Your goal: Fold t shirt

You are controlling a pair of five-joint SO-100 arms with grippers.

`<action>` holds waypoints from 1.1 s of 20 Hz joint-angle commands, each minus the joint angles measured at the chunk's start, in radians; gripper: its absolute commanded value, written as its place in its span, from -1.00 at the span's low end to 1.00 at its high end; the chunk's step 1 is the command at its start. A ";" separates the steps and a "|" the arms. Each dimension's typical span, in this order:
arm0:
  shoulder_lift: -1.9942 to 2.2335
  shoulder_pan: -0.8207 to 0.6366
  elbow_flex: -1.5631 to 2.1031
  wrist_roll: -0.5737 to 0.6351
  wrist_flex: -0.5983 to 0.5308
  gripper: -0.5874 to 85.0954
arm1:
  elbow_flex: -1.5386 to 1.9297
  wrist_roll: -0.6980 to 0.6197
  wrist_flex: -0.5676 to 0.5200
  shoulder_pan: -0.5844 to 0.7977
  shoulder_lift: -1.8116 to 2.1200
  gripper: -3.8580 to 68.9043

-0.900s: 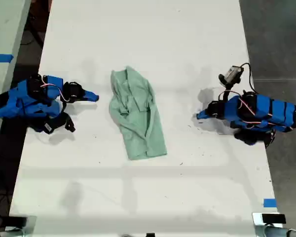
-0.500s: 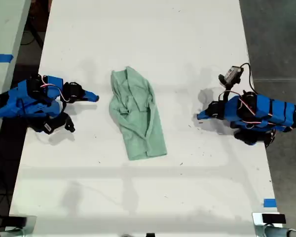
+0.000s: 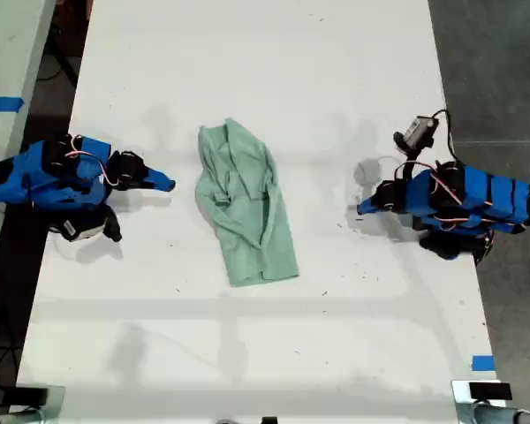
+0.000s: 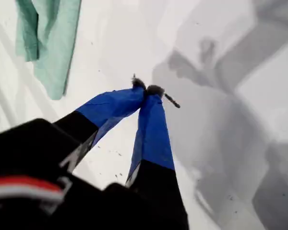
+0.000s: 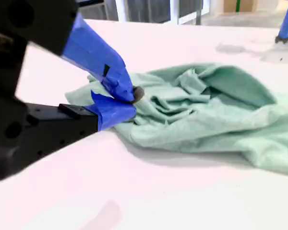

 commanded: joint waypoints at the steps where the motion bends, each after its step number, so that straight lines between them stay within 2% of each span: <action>1: -0.373 0.057 -0.345 -0.077 0.012 -0.99 | -0.353 0.011 0.017 -0.009 -0.322 -0.90; 4: -0.867 0.187 -0.790 -0.233 0.094 -0.99 | -0.782 0.037 0.057 -0.100 -0.793 -0.91; 7: -1.223 0.310 -1.135 -0.345 0.130 -0.99 | -1.218 0.080 0.156 -0.216 -1.244 -0.93; 9: -1.439 0.377 -1.296 -0.383 0.112 -0.99 | -1.450 0.103 0.210 -0.278 -1.491 -0.93; 12: -1.723 0.446 -1.503 -0.397 0.072 -0.99 | -1.655 0.130 0.218 -0.354 -1.740 -0.93; 14: -1.841 0.472 -1.594 -0.397 0.058 -0.86 | -1.713 0.158 0.209 -0.396 -1.844 -0.93; 16: -1.924 0.480 -1.626 -0.397 0.049 -0.68 | -1.730 0.152 0.190 -0.422 -1.916 -0.84; 18: -2.003 0.477 -1.643 -0.390 0.018 -0.64 | -1.730 0.149 0.173 -0.433 -1.963 -0.66; 20: -2.082 0.462 -1.675 -0.371 0.006 -0.62 | -1.721 0.140 0.150 -0.430 -2.005 -0.38; 22: -2.128 0.445 -1.686 -0.353 -0.006 -0.61 | -1.710 0.126 0.118 -0.422 -2.048 -0.29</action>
